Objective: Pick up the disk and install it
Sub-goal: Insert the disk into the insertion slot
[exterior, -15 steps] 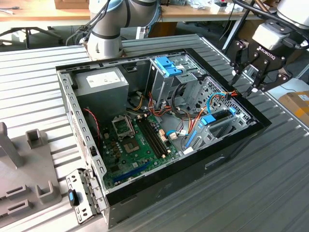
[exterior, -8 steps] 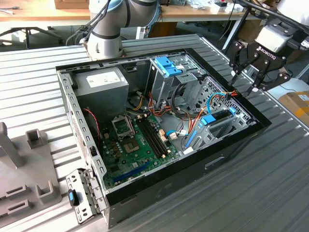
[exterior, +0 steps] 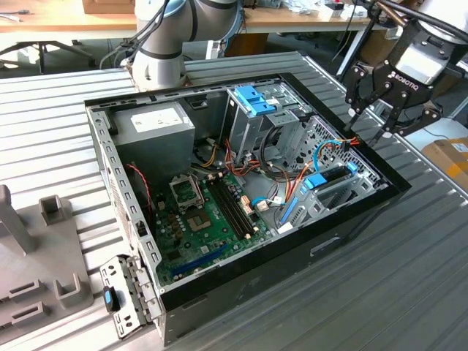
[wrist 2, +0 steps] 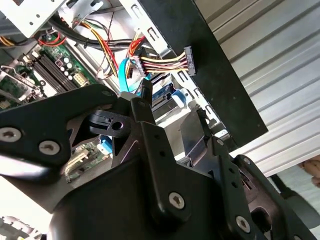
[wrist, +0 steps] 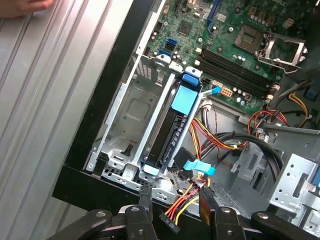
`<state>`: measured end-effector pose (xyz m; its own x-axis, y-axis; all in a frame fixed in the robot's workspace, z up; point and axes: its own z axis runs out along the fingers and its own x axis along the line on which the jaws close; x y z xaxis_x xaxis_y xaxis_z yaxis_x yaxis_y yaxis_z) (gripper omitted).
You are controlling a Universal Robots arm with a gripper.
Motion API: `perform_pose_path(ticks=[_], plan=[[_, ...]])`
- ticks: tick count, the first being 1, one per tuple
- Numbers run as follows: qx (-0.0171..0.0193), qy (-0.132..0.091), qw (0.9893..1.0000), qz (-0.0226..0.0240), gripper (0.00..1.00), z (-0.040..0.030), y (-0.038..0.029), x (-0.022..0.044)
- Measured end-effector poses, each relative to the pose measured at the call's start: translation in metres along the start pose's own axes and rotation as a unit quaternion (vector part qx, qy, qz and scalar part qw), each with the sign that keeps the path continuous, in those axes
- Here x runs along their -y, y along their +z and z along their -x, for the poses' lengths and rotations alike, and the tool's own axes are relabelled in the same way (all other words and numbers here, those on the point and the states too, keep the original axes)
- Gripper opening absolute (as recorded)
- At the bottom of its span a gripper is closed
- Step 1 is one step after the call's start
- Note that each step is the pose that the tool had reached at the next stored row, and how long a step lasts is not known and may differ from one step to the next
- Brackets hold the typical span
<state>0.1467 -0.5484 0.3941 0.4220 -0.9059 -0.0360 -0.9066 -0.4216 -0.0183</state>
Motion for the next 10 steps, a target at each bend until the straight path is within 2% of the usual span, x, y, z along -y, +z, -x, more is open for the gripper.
perform_pose_path(ticks=[3, 6, 10], plan=[[0.0003, -0.02, 0.9998, 0.0007, 0.5, 0.0003, 0.0002, 0.0002], [0.0007, -0.041, 0.9992, 0.0015, 0.5, 0.0005, 0.0003, 0.0017], [0.0008, -0.049, 0.9988, 0.0018, 0.5, 0.0008, 0.0004, 0.0027]])
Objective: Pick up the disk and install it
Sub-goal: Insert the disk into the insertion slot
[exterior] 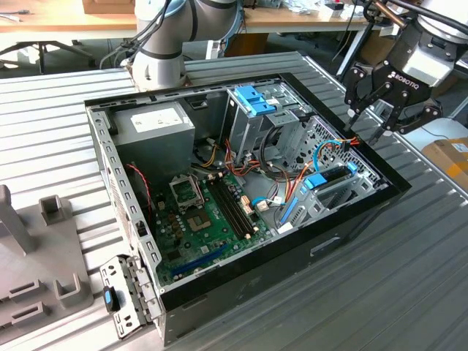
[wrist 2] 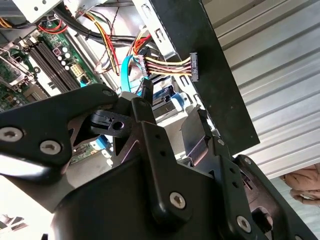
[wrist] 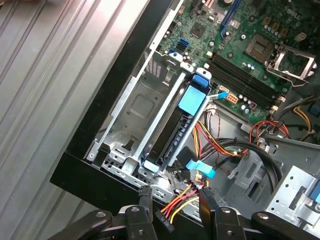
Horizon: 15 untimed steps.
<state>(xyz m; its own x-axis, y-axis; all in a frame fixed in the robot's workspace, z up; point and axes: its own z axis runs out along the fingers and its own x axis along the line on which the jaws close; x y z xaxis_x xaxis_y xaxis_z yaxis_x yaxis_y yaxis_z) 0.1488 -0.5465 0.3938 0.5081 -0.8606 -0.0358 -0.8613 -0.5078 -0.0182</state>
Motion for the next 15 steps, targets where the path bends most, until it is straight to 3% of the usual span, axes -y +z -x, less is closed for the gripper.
perform_pose_path(ticks=[8, 11, 15], plan=[[-0.0001, 0.001, 1.0, 0.0, 0.5, 0.0001, 0.0, 0.0002], [-0.0004, 0.022, 0.9998, -0.0007, 0.5, 0.0, 0.0004, 0.0004], [-0.0011, 0.06, 0.9982, -0.0021, 0.5, -0.0001, 0.0013, 0.0003]])
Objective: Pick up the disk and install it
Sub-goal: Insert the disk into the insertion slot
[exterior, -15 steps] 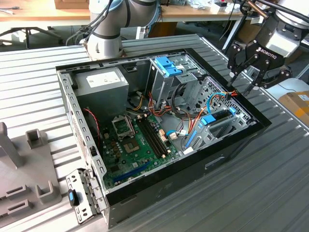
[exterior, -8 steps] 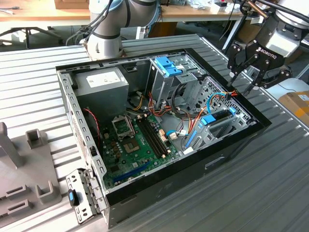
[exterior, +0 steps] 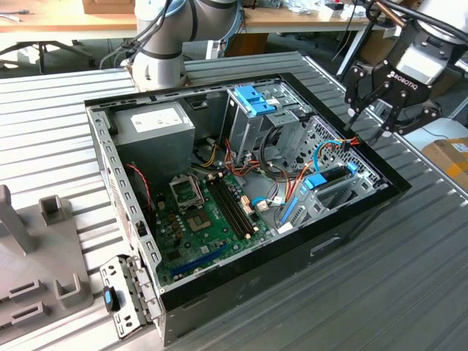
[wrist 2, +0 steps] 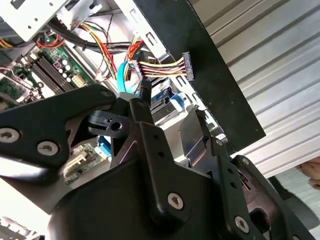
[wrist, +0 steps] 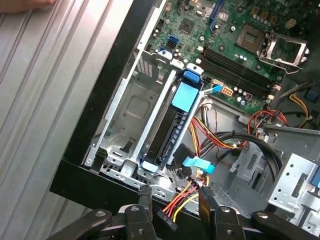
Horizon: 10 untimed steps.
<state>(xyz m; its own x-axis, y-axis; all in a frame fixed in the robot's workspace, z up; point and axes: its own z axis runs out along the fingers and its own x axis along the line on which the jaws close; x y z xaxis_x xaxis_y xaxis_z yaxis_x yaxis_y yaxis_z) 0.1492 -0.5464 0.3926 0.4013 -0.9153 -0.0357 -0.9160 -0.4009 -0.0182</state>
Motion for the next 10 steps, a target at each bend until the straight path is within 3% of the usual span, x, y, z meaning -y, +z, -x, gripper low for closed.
perform_pose_path(ticks=[4, 7, 10], plan=[[-0.0009, 0.047, 0.9989, -0.0017, 0.5, 0.0, 0.0014, -0.0001], [-0.0015, 0.082, 0.9966, -0.0029, 0.5, -0.0001, 0.0026, -0.0001], [-0.0022, 0.123, 0.9924, -0.0044, 0.5, -0.0001, 0.0039, -0.0001]])
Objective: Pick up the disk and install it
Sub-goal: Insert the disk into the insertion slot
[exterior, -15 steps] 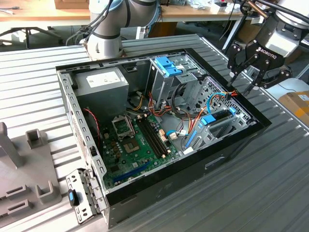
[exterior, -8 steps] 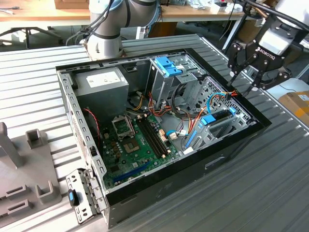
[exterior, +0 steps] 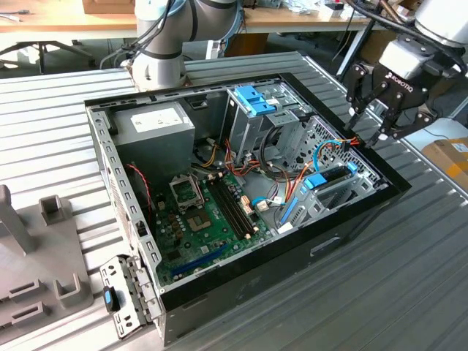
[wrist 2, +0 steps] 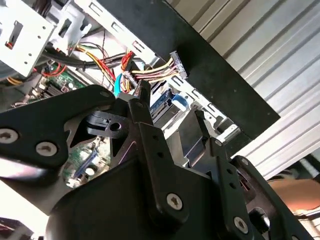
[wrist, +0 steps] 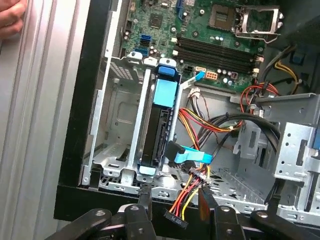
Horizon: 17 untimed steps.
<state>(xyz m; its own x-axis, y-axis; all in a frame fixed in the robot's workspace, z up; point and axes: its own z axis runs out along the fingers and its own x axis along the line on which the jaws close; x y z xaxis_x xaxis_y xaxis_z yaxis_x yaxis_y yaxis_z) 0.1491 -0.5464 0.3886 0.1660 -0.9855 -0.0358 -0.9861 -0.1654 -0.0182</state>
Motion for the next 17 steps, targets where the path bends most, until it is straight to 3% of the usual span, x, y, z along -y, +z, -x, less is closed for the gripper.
perform_pose_path(ticks=[2, 4, 7, 10, 14, 15, 16, 17], plan=[[-0.0006, 0.033, 0.9994, -0.0012, 0.5, 0.0, 0.0011, 0.0], [-0.001, 0.053, 0.9986, -0.0019, 0.5, -0.0001, 0.0017, 0.0], [-0.0016, 0.089, 0.9961, -0.0032, 0.5, -0.0001, 0.0028, 0.0], [-0.0026, 0.14, 0.9902, -0.005, 0.5, -0.0002, 0.0043, -0.0001], [-0.0033, 0.176, 0.9843, -0.0063, 0.5, -0.0002, 0.0054, -0.0001], [-0.0034, 0.188, 0.9821, -0.0067, 0.5, -0.0002, 0.0057, -0.0001], [-0.0036, 0.196, 0.9806, -0.007, 0.5, -0.0002, 0.0059, -0.0001], [-0.004, 0.216, 0.9763, -0.0078, 0.5, -0.0003, 0.0061, -0.0001]])
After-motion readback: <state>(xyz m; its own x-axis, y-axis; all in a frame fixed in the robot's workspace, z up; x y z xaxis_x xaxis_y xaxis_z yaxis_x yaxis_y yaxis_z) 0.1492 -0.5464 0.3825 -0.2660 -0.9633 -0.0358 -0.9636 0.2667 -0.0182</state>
